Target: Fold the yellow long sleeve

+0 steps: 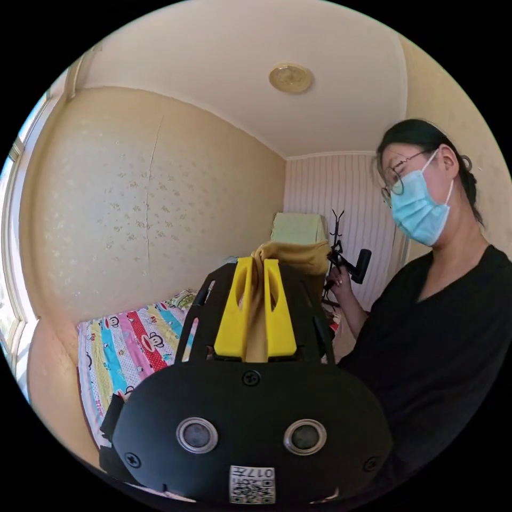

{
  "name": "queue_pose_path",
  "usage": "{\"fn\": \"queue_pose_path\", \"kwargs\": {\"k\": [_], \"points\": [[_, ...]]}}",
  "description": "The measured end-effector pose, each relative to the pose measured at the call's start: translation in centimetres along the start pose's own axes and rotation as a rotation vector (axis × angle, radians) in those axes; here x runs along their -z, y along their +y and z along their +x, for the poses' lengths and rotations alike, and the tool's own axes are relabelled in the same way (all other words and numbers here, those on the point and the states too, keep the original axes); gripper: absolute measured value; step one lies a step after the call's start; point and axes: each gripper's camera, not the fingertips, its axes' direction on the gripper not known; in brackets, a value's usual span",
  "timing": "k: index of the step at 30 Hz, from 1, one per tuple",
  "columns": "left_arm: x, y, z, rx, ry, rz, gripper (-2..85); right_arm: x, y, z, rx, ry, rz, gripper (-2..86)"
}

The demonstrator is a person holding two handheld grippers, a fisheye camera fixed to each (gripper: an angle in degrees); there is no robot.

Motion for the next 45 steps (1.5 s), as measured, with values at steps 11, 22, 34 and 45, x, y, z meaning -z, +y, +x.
{"fn": "queue_pose_path", "kwargs": {"k": [11, 22, 34, 45], "points": [[1.9, -6.2, -16.3, 0.346, 0.208, -0.100, 4.2, -4.2, -2.6, -4.1, 0.162, 0.146, -0.217, 2.5], [-15.6, 12.5, -58.1, 1.178, -0.186, -0.429, 8.6, -41.9, 33.3, 12.0, -0.198, 0.178, -1.147, 5.5], [-12.5, 37.3, -51.8, 1.425, -0.285, -1.214, 7.9, -24.6, 60.1, 4.4, -0.440, 0.163, -1.792, 6.4], [18.7, 20.8, -65.3, 1.681, -0.641, -0.232, 7.4, -15.2, 68.1, 11.1, -0.748, 0.355, -1.928, 11.2]]}}
